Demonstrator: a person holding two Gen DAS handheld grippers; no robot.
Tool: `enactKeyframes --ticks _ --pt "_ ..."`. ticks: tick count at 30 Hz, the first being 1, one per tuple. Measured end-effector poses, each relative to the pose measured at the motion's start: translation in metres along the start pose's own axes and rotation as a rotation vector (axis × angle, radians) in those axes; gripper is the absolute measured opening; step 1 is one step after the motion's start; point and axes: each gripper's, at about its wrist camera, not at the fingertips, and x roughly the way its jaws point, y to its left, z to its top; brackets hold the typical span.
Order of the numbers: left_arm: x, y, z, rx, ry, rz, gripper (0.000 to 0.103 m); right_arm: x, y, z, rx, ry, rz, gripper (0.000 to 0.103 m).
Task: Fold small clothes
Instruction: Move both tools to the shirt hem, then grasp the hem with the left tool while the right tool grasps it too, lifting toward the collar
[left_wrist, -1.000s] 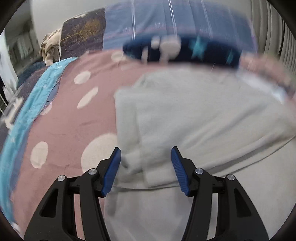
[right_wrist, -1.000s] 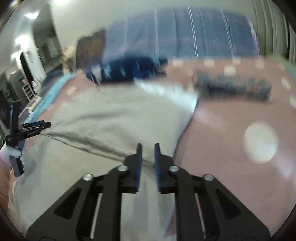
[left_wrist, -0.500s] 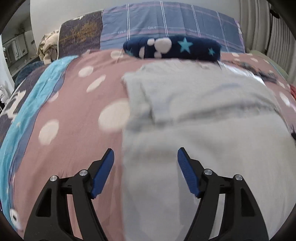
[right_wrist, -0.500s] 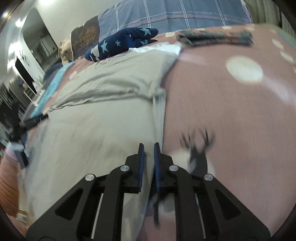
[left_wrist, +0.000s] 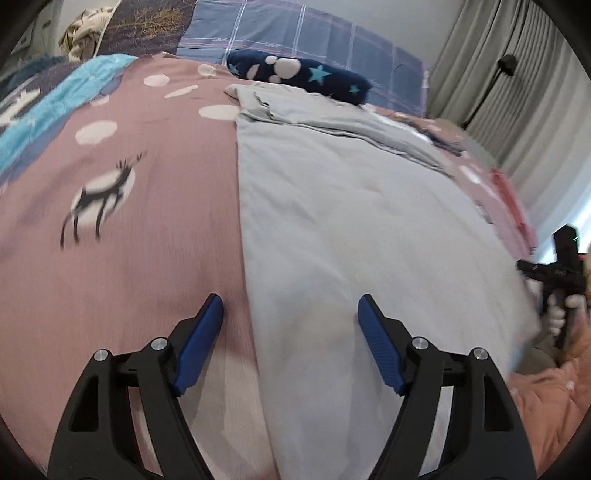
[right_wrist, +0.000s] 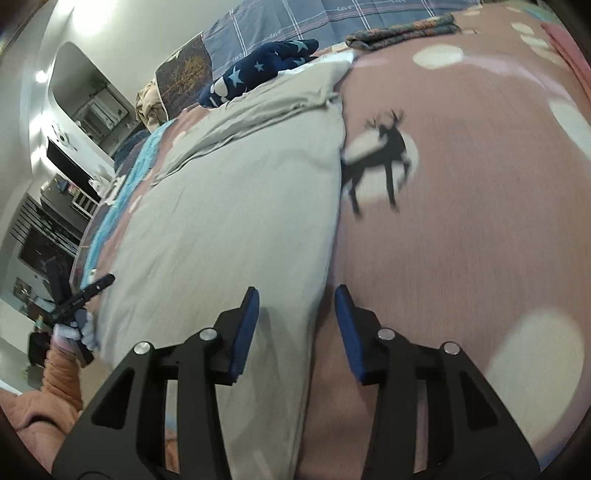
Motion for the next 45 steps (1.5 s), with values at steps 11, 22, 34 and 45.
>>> enactKeyframes --ticks 11,22,34,45 --pt "-0.027 -0.003 -0.046 -0.086 -0.052 -0.236 0.058 -0.022 -0.013 -0.064 0.151 -0.006 0.215 0.045" --pt "-0.026 -0.002 -0.046 -0.094 -0.045 -0.252 0.057 -0.019 -0.007 -0.068 0.152 0.01 0.269 0.044" --pt "-0.057 -0.027 -0.02 -0.138 -0.158 -0.273 0.001 -0.046 0.011 -0.039 0.152 -0.11 0.387 0.006" --pt "-0.157 -0.099 0.01 -0.026 -0.427 -0.396 0.001 -0.174 0.038 -0.016 0.019 -0.464 0.446 0.006"
